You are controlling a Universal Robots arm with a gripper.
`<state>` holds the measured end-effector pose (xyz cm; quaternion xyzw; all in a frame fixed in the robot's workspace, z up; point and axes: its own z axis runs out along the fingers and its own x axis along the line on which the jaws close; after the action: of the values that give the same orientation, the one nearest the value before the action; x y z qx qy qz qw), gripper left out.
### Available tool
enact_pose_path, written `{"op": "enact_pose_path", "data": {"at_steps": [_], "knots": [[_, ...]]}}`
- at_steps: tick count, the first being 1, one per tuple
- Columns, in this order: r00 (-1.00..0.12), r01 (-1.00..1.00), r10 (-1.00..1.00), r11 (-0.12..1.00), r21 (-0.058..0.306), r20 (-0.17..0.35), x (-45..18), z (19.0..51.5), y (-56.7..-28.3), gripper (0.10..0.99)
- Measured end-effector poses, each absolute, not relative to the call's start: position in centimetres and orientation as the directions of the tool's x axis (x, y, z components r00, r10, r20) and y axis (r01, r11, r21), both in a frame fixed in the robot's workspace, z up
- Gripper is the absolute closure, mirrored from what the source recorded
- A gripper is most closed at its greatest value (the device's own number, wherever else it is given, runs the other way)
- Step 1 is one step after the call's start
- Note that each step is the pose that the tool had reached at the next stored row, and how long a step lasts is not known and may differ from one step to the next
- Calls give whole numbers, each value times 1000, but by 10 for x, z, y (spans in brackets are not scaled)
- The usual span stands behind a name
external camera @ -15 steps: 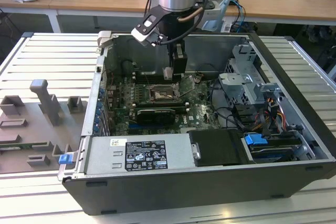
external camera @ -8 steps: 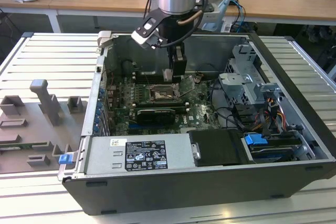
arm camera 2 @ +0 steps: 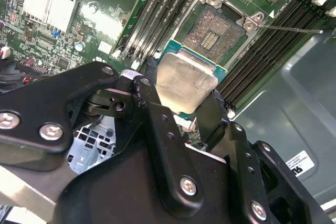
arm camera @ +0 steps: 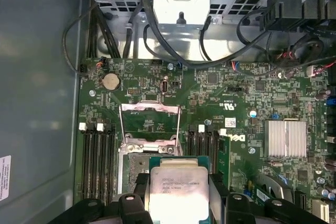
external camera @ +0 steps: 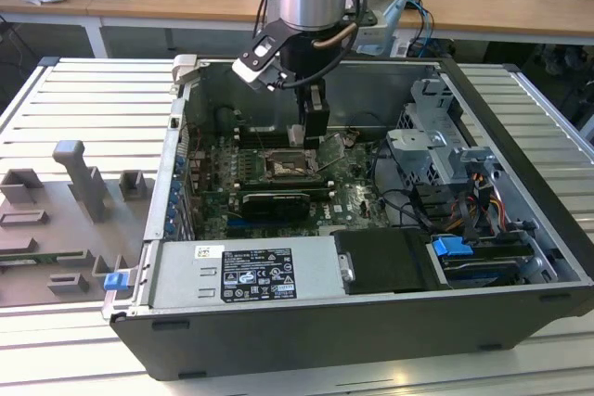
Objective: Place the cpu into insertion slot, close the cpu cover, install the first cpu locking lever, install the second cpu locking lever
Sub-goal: 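Place the cpu into insertion slot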
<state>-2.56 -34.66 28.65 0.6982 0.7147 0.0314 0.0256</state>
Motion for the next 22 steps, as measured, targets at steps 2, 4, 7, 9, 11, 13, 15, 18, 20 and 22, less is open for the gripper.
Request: {"op": "enact_pose_path", "data": {"at_steps": [2, 4, 7, 9, 11, 13, 15, 18, 20, 22], "knots": [[-24, 996, 1000, 23, 81, 7, -26, 285, -347, 549], [-23, 996, 1000, 23, 81, 7, -26, 284, -347, 549], [-23, 996, 1000, 23, 81, 7, -26, 284, -347, 549], [-23, 996, 1000, 23, 81, 7, -26, 283, -347, 549], [-23, 996, 1000, 23, 81, 7, -26, 282, -347, 549], [-23, 996, 1000, 23, 81, 7, -26, 282, -347, 549], [-23, 996, 1000, 23, 81, 7, -26, 281, -347, 549], [-23, 996, 1000, 23, 81, 7, -26, 281, -347, 549], [-23, 996, 1000, 23, 81, 7, -26, 281, -347, 549], [-23, 996, 1000, 23, 81, 7, -26, 280, -347, 549]]}}
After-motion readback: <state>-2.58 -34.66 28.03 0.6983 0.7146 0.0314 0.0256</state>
